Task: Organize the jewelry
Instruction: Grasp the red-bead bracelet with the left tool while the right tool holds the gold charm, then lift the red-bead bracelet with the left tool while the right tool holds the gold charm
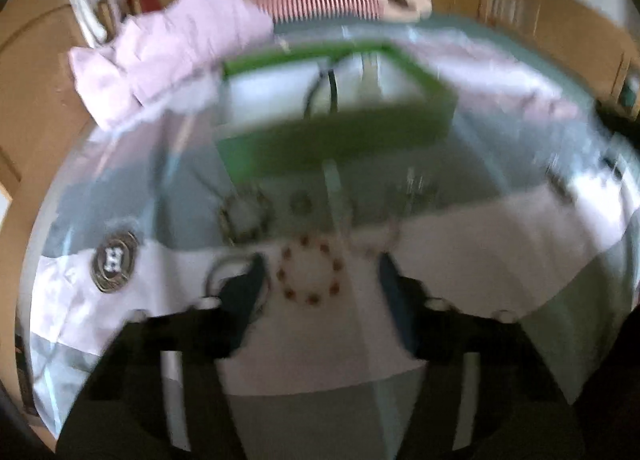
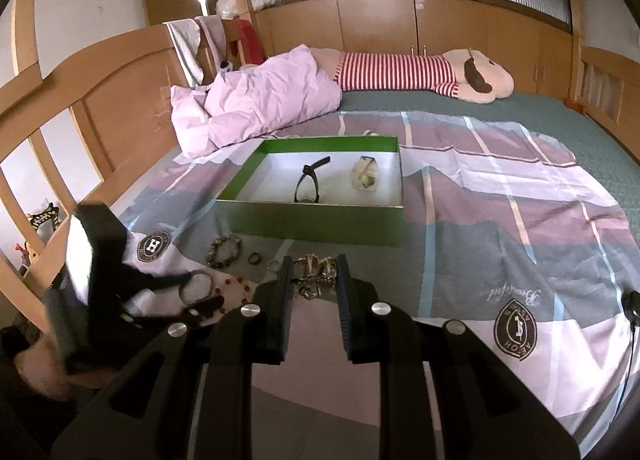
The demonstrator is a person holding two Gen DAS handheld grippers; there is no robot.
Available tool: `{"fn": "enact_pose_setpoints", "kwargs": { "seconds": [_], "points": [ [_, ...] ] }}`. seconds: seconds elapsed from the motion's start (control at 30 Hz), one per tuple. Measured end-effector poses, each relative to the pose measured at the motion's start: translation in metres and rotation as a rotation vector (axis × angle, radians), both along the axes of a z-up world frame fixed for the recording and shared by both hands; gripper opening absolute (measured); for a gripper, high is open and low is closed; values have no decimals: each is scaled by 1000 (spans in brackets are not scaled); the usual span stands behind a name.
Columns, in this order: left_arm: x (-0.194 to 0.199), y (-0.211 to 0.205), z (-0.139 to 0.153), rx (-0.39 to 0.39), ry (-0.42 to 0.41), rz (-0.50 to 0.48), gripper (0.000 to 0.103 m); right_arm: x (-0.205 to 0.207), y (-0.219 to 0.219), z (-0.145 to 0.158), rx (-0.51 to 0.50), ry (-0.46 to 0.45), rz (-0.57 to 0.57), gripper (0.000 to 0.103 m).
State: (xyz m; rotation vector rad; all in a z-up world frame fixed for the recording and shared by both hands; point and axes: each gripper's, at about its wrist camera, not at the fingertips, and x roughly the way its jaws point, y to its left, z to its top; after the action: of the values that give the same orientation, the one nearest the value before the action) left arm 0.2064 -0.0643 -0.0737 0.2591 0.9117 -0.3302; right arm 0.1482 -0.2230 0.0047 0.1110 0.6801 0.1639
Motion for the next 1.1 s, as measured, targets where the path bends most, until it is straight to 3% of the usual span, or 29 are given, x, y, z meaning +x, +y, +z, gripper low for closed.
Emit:
{"fn": "enact_pose_setpoints", "kwargs": {
  "seconds": [0.23,0.3,0.37,0.4,0.5,0.57,0.67,0.87,1.0,1.1],
  "points": [
    [15,-12,-48,87,123,-3,35,-1,-4,3,15,-5,4,21],
    [18,-12,-55,98,102,2,35,-2,-3,3,15,-7,6,21],
    [22,-11,-54,70,100,9,29,-3,-3,4,17,-8,5,21],
    [24,-8,-54,43,114,17,10,-4,-4,4,17,-9,5,21],
    [25,-6,-51,8,129,30,7,-6,-5,5,15,-12,2,21],
    [17,-3,-34,-19,90,28,7,-6,-6,5,14,-14,0,21],
    [-3,9,10,-130,10,39,7,-9,-5,6,14,-24,-4,21],
    [-64,35,96,-265,-218,23,7,-15,2,10,8,-49,-9,21],
    [-91,53,105,-335,-250,54,7,-25,9,11,5,-66,-10,21],
    [-102,51,109,-332,-262,49,7,-32,16,13,-3,-77,-4,21]
  ]
}}
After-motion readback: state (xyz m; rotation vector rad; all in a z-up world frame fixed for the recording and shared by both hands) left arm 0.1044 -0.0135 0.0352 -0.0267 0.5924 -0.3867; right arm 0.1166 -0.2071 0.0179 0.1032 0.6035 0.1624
